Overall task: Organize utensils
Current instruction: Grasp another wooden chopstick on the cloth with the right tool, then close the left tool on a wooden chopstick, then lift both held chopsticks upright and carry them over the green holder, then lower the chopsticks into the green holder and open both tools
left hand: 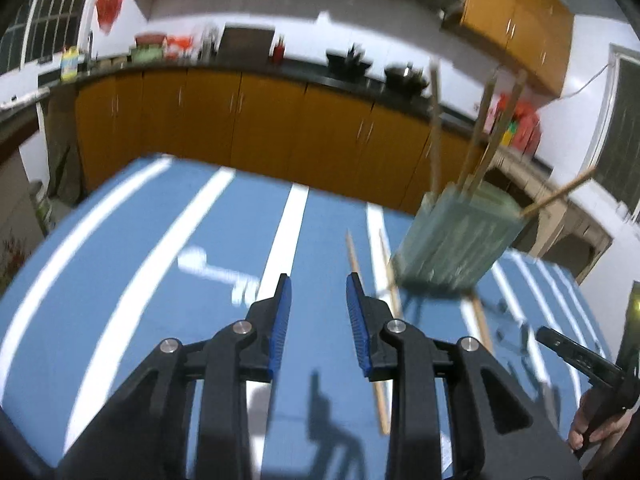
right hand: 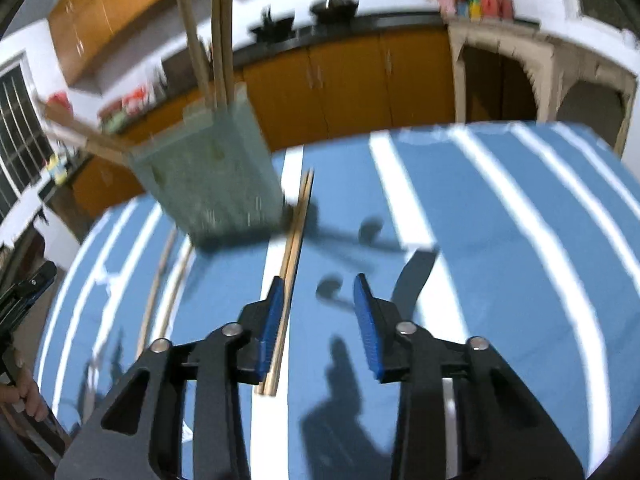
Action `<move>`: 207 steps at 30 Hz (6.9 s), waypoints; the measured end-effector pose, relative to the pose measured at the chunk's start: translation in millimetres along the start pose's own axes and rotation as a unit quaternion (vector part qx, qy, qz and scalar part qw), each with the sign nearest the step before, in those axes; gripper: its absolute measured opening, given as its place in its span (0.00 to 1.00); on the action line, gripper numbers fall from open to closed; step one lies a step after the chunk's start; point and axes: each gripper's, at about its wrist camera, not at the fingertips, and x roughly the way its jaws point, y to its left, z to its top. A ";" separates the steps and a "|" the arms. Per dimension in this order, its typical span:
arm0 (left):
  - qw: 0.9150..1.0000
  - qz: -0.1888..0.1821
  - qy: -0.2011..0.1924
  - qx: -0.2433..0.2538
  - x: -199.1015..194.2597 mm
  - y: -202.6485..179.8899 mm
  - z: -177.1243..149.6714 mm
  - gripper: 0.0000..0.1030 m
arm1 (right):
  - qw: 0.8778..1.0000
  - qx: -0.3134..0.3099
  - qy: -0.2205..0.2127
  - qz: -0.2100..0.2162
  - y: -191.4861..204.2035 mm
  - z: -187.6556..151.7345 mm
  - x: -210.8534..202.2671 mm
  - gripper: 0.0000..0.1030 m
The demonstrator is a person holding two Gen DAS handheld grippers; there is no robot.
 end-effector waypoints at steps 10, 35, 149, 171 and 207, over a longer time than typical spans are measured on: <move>0.999 -0.006 0.044 0.009 22.6 -5.4 -17.7 0.29 | 0.999 -0.028 0.032 -0.010 22.8 -2.1 41.6 0.22; 0.992 -0.037 0.110 0.054 68.4 -52.9 -31.4 0.29 | 0.996 -0.007 0.012 -0.089 -17.8 -5.0 38.8 0.07; 0.987 -0.100 -0.103 0.076 -83.9 -53.5 76.0 0.07 | 0.966 -0.024 -0.253 0.045 10.5 65.4 -152.7 0.07; 0.965 -0.098 -0.239 0.035 -72.8 -122.0 132.2 0.07 | 0.941 -0.060 -0.325 0.070 49.5 104.7 -136.7 0.07; 0.988 -0.063 -0.142 0.023 -59.4 -52.0 59.7 0.20 | 0.981 -0.026 -0.191 0.009 13.2 43.0 -105.2 0.26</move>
